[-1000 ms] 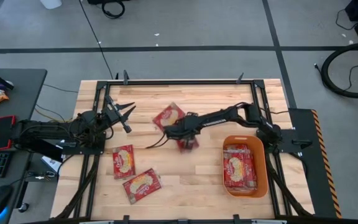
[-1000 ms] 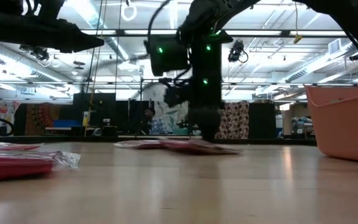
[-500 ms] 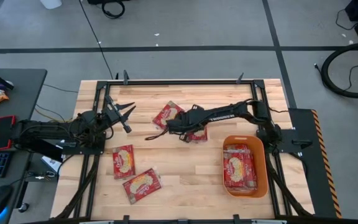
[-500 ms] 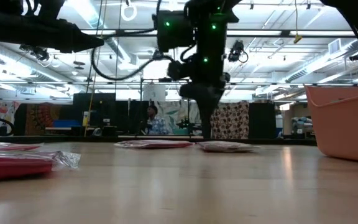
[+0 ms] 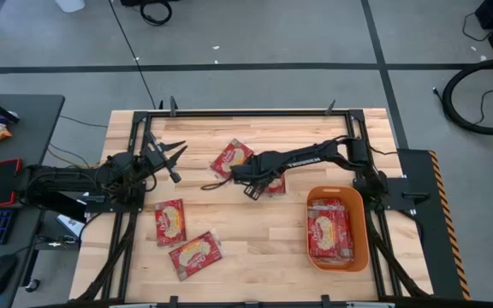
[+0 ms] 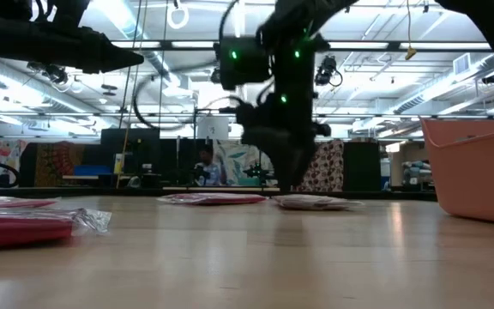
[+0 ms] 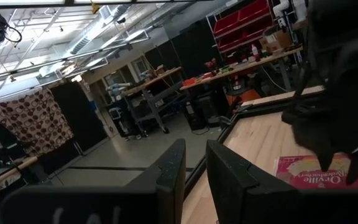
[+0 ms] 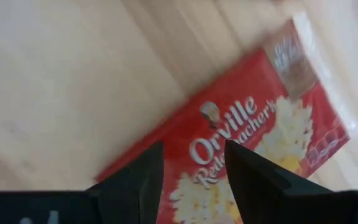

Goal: Sort popcorn bags into baskets
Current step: Put the red popcorn bag into the orange bin

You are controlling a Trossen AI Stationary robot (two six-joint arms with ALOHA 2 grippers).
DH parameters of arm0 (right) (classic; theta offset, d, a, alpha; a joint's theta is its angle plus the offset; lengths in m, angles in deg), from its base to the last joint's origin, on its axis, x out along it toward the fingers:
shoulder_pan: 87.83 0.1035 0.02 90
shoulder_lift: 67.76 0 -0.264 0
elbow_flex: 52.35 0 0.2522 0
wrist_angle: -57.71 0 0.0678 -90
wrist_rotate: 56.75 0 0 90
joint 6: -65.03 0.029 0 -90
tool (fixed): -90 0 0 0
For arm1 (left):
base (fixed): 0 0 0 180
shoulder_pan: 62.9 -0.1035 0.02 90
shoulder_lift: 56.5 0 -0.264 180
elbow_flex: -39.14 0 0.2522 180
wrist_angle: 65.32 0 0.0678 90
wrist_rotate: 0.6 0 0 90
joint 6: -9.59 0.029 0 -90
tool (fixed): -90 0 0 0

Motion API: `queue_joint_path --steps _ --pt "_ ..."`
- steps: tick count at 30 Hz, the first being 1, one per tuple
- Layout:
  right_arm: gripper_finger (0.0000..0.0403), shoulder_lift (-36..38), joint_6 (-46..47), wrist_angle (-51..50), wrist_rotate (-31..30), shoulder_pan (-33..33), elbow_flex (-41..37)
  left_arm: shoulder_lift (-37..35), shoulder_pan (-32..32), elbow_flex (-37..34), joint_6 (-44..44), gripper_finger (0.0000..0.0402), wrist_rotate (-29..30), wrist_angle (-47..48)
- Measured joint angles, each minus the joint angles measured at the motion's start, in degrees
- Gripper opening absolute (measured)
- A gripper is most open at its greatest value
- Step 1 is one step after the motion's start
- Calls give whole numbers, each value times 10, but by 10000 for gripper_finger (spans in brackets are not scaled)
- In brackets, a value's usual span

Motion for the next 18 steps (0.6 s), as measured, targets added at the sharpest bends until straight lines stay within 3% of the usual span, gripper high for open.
queue_joint_path --steps 4,7,11,18 --pt "178 1 4 5 14 -18 -33 0 0 0 0 68 0 6" --pt "178 7 -41 33 71 -34 -55 0 0 0 0 68 0 7" --pt "172 8 -204 50 115 -43 -70 0 0 0 1 68 0 7" --pt "161 8 -530 -42 80 -27 -56 0 0 0 2 68 0 7"
